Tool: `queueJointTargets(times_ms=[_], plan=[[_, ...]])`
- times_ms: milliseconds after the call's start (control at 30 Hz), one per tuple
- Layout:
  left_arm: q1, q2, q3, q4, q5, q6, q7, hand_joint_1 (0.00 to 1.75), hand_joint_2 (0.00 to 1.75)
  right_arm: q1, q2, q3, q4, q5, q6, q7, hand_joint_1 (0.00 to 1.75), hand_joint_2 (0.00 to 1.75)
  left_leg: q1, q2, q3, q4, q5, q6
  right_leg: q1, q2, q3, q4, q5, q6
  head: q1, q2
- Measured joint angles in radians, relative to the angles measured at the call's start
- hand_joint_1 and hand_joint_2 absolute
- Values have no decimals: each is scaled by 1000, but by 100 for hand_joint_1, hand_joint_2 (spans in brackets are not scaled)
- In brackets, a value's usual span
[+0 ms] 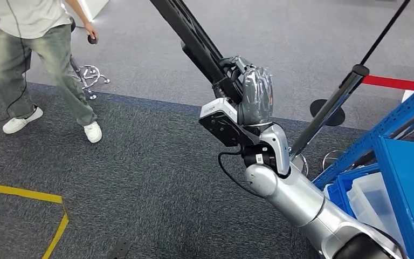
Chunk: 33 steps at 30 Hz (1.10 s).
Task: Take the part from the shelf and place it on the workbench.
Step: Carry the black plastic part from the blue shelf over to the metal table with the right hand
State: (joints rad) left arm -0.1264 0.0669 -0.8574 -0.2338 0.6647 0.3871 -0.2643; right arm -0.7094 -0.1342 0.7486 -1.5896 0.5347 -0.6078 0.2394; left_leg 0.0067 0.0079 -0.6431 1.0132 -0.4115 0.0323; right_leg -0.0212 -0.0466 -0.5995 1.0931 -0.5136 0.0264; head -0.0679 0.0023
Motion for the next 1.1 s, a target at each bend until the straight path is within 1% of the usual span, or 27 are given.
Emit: queueJointTargets(times_ms=[67,100,133,167,200,233,267,300,333,367,400,433,500,567,600,633,667,700,733,767,800,833,867,933,1000,1067,1100], plan=[[-1,0,0,0,0,0,0,0,175,2,0,0,-1,1,0,0,175,175,0,-17,2,-1,-1,10,1,32,-61,126,-59,-2,4,0],[-1,0,0,0,0,1,0,0,175,4,-2,0,-1,1,1,0,175,175,-1,-27,2,0,-1,12,2,39,-93,186,-78,-2,4,0],[-1,0,0,0,0,1,0,0,175,6,-3,0,0,1,1,0,175,175,-2,-39,2,1,-2,12,3,42,-114,218,-79,-4,4,0],[0,0,-1,0,0,1,0,0,175,8,-5,0,0,1,1,1,175,175,-4,-52,2,3,-2,12,3,44,-118,214,-60,-5,4,0],[0,0,-1,0,0,1,0,0,175,9,-6,0,0,1,1,1,175,175,-4,-65,3,6,-3,12,3,48,-104,171,-26,-9,4,0],[1,-1,-1,0,0,1,0,0,175,9,-6,0,-1,1,1,1,175,175,-4,-77,2,9,-5,10,3,60,-78,105,13,-13,5,0],[0,-2,-1,0,0,1,0,0,175,8,-7,0,-1,1,1,1,175,175,-5,-88,0,14,-7,8,2,80,-52,43,39,-18,4,0],[0,-3,-1,0,0,1,0,0,175,8,-7,0,-2,1,1,1,175,175,-5,-99,-4,18,-8,4,0,98,-30,-5,55,-21,3,0],[-1,-4,-1,0,0,1,0,0,175,8,-7,0,-2,1,2,1,175,175,-4,-108,-9,21,-8,-2,1,111,-19,-32,59,-23,3,0],[0,-4,-1,0,0,1,0,0,175,8,-7,0,-3,1,2,1,175,175,-1,-117,-13,20,-6,-8,2,113,-15,-38,55,-24,2,0],[1,-3,-1,0,0,2,1,0,175,7,-7,0,-4,1,3,1,175,175,1,-127,-15,18,-3,-15,2,104,-11,-44,57,-27,2,0],[3,-3,-1,0,0,3,1,0,175,7,-7,0,-4,1,4,1,175,175,2,-124,-16,17,-2,-22,1,94,-8,-50,60,-31,2,0],[5,-2,-2,-1,0,4,0,0,175,5,-7,0,-5,-1,6,1,175,175,-2,-89,-32,53,-23,-38,-5,73,2,-62,66,-40,-7,0],[2,-3,-2,-1,0,5,0,0,175,3,-6,0,-6,-11,13,1,175,175,0,-42,-84,163,-74,-52,-3,51,7,-66,66,-45,-16,0],[1,-4,-2,-1,0,5,0,0,175,3,-6,0,-6,-16,17,1,175,175,3,-31,-115,224,-97,-56,-1,40,7,-65,65,-47,-17,0],[1,-4,-2,-1,-1,5,0,0,175,4,-7,0,-6,-21,22,1,175,175,6,-24,-138,265,-106,-58,-1,29,8,-65,63,-47,-17,0],[1,-4,-2,-1,-2,5,0,0,175,4,-7,0,-6,-25,26,1,175,175,9,-19,-143,271,-99,-59,-1,18,8,-64,61,-46,-18,0],[1,-3,-2,-1,-2,6,1,0,175,5,-7,0,-6,-27,30,1,175,175,12,-14,-127,238,-75,-60,-3,8,10,-63,58,-44,-17,0],[1,-3,-2,-1,-3,6,1,0,175,4,-7,0,-6,-30,33,1,175,175,13,-3,-93,173,-41,-59,-4,-3,14,-63,55,-41,-18,0],[0,-3,-2,-1,-4,6,1,0,175,4,-7,0,-6,-32,35,0,175,175,10,15,-57,104,-18,-58,-2,-13,17,-63,52,-36,-18,0],[-1,-3,-2,-1,-4,6,1,0,175,2,-7,0,-6,-34,37,0,175,175,6,28,-27,48,-1,-51,-1,-21,20,-63,48,-31,-18,0],[-3,-3,-2,-1,-3,6,0,0,175,0,-7,0,-6,-36,39,-2,175,175,3,36,-10,16,5,-44,2,-29,23,-64,45,-25,-16,0],[-3,-3,-2,-1,-2,7,0,0,175,-2,-7,0,-6,-37,41,-4,175,175,-2,36,-7,7,1,-36,6,-37,26,-65,43,-20,-15,0],[-2,-3,-2,-1,1,8,0,0,175,-5,-7,0,-7,-37,44,-8,175,175,0,15,-6,3,2,-21,6,-47,32,-68,37,-9,-12,0],[-2,-3,-2,-1,1,8,0,0,175,-6,-7,0,-8,-38,47,-10,175,175,5,-3,2,-6,4,-7,2,-20,23,-33,10,-2,-8,0],[-6,-4,-2,-1,0,8,-1,0,175,-7,-8,0,-9,-38,49,-12,175,175,6,-19,6,-10,5,3,1,24,-30,81,-46,-2,-2,0],[-8,-4,-2,-1,0,8,-1,0,175,-6,-8,0,-9,-38,49,-13,175,175,5,-29,6,-10,5,7,2,34,-66,149,-72,-2,0,0]])
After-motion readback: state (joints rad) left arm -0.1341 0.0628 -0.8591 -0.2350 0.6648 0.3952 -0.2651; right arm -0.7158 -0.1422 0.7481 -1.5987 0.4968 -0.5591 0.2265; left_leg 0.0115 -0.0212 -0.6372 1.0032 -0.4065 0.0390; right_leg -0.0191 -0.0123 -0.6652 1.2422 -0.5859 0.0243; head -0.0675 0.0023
